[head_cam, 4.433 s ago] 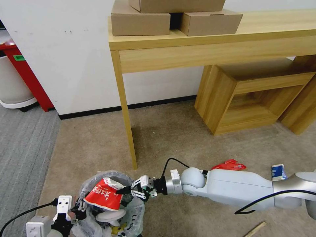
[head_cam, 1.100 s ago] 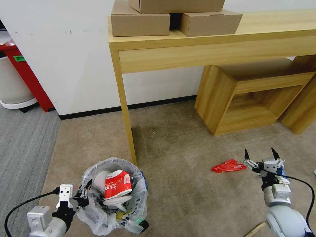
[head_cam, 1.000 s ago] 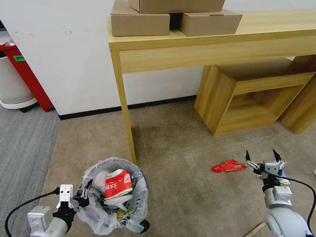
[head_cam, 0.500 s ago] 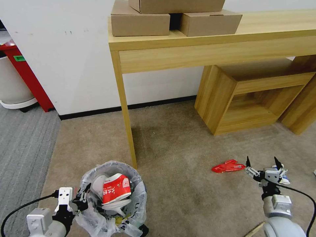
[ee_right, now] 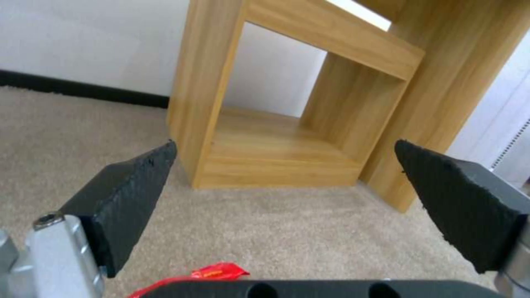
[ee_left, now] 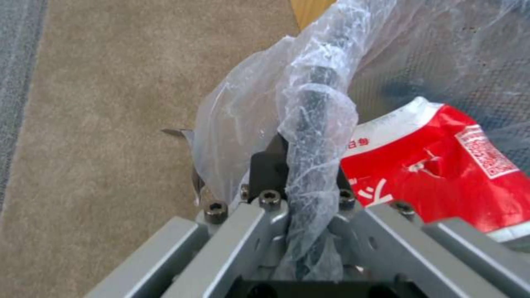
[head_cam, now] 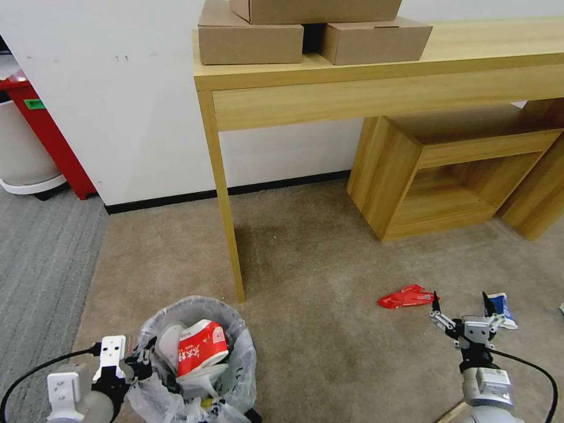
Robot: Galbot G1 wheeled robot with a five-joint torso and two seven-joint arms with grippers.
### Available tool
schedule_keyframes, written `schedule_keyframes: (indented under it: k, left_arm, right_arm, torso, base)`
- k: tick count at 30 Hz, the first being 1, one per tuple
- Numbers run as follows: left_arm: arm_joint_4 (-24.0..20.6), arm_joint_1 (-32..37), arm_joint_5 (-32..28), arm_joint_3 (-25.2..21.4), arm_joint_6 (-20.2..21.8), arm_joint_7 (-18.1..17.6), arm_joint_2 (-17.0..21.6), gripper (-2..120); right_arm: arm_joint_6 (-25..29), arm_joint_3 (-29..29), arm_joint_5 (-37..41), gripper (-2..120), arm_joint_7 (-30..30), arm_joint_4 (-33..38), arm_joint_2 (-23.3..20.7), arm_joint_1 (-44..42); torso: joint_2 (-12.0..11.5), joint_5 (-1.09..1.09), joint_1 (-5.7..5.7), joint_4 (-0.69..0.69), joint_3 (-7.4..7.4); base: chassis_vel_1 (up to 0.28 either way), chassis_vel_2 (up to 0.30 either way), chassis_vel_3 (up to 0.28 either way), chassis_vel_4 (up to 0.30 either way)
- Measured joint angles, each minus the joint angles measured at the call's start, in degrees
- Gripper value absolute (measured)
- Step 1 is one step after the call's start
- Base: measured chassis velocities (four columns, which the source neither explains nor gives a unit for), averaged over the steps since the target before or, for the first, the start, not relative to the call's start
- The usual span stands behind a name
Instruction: Pick up the trash bin and place the garbage on the floor into it.
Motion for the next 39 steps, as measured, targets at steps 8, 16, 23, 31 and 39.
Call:
schedule_keyframes:
  k: [8,16,23,31,39]
  left_arm:
    - [1.4,-1.9,-0.9,0.1,0.1,-0.5,0.3,0]
    - [1.6,-2.2,-1.5,0.2,0.1,-0.6,0.9,0]
    - [1.5,-2.4,-2.5,0.6,-0.4,-2.3,1.2,0]
    - [1.4,-2.4,-2.7,0.3,-1.6,-3.3,1.6,0]
    - [1.6,-2.5,-1.9,1.0,-2.6,-3.3,1.2,0]
  right_arm:
    - [1.2,-0.2,1.0,100,-2.9,1.2,1.6,-0.1]
    - [1.5,0.3,0.9,100,-5.1,2.0,1.6,-0.2]
    - [2.9,2.0,-0.8,100,-6.4,2.2,1.8,-2.2]
    - [4.0,1.7,-3.3,100,-6.4,1.6,2.7,-2.6]
    - [4.2,2.1,-3.7,100,-6.4,1.6,2.7,-3.1]
  torso:
    - [0.0,0.0,0.0,0.0,0.0]
    - [0.0,0.0,0.0,0.01,0.0]
    - [0.0,0.0,0.0,0.0,0.0]
    - [0.0,0.0,0.0,0.01,0.0]
    - [0.0,0.0,0.0,0.01,0.0]
  base:
    - [0.0,0.0,0.0,0.0]
    - [0.0,0.0,0.0,0.0]
    - [0.0,0.0,0.0,0.0]
    - [0.0,0.0,0.0,0.0]
    - [0.0,0.0,0.0,0.0]
